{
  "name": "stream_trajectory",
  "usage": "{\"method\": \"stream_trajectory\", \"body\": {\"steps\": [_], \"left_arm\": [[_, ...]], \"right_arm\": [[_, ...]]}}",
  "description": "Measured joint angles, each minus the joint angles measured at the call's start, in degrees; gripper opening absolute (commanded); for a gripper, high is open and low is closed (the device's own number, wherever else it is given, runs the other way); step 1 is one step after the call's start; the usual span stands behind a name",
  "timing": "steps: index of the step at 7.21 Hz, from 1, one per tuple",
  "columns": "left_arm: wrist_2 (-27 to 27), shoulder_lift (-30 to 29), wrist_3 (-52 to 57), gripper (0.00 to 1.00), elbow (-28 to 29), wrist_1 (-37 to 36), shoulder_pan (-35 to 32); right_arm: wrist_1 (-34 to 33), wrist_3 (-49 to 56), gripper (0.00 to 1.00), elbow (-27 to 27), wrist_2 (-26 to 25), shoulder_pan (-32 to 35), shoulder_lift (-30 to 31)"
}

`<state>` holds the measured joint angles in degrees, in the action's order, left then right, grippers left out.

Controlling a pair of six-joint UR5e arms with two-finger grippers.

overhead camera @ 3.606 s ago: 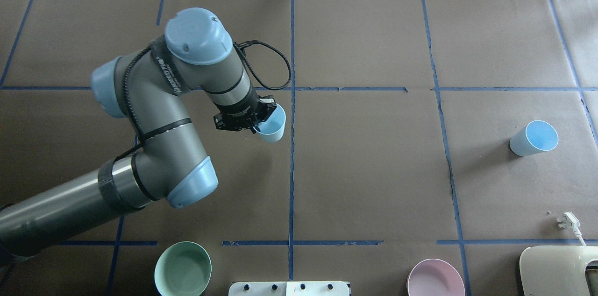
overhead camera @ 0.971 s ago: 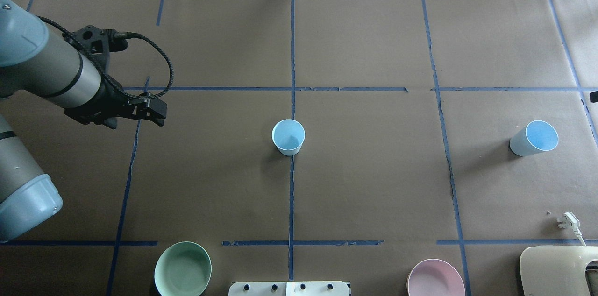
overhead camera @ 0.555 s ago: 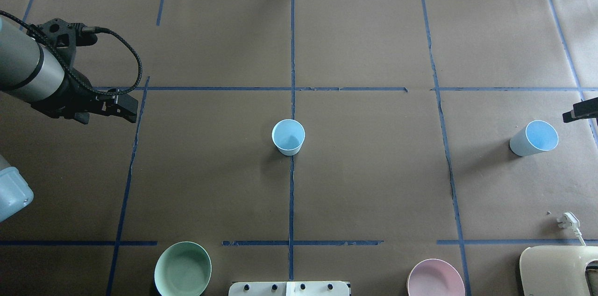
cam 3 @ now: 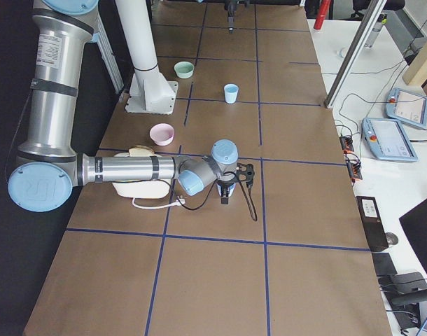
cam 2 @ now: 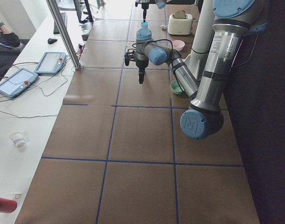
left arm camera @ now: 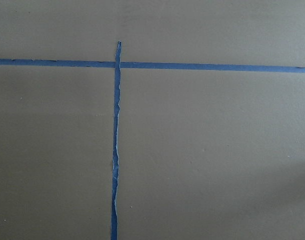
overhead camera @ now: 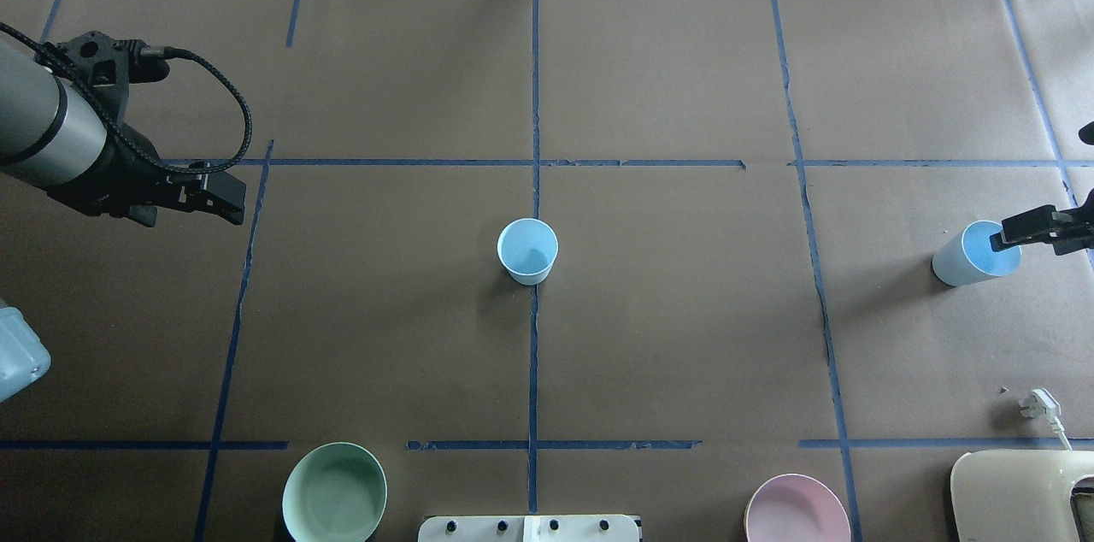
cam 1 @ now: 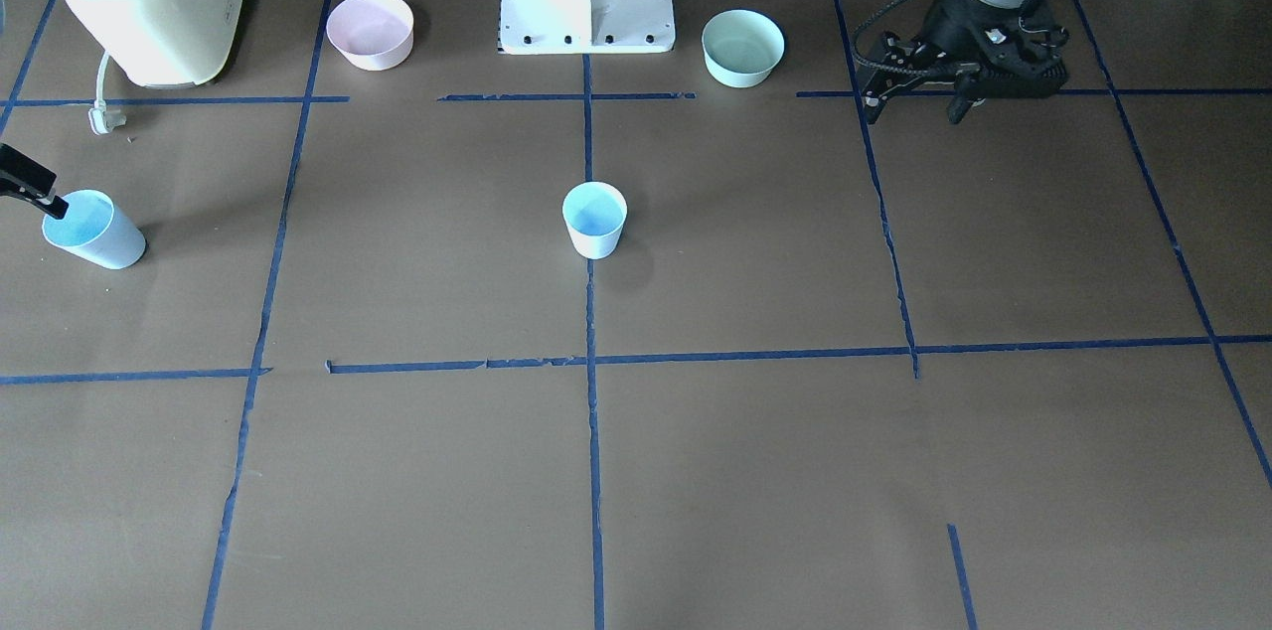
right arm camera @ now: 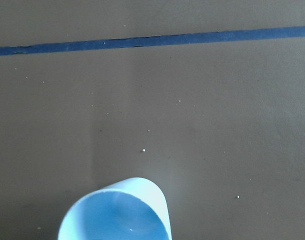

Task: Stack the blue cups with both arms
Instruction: 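Grasp the second light-blue cup with the right gripper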

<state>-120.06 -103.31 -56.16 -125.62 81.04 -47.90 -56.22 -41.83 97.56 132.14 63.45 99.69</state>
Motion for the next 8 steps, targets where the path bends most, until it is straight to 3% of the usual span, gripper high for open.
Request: {"method": "stream_trajectory", "body": {"steps": [2, 3, 4, 5, 8], "left_arm": [[0.0, 0.4, 0.0, 1.0, -0.3, 0.0, 0.0], [0.1, 0.5, 0.0, 1.0, -0.4, 0.0, 0.0], [0.1, 0.7, 0.0, 1.0, -0.4, 0.0, 0.0], [0.0, 1.0, 0.0, 1.0, -0.5, 0.0, 0.0], [0.1, 1.3, 0.0, 1.0, -0.6, 0.0, 0.1]], "right_arm": [[0.0, 0.0, 1.0, -2.0, 0.0, -1.2, -0.5], [-0.1, 0.0, 0.95, -2.8, 0.0, -1.8, -1.0], [-0.1, 0.0, 0.36, -3.2, -0.1, -2.2, -1.3], [-0.1, -0.1, 0.0, -3.4, -0.1, -2.4, -1.4], [0.0, -0.4, 0.0, -3.3, 0.5, -2.5, -1.7]]}}
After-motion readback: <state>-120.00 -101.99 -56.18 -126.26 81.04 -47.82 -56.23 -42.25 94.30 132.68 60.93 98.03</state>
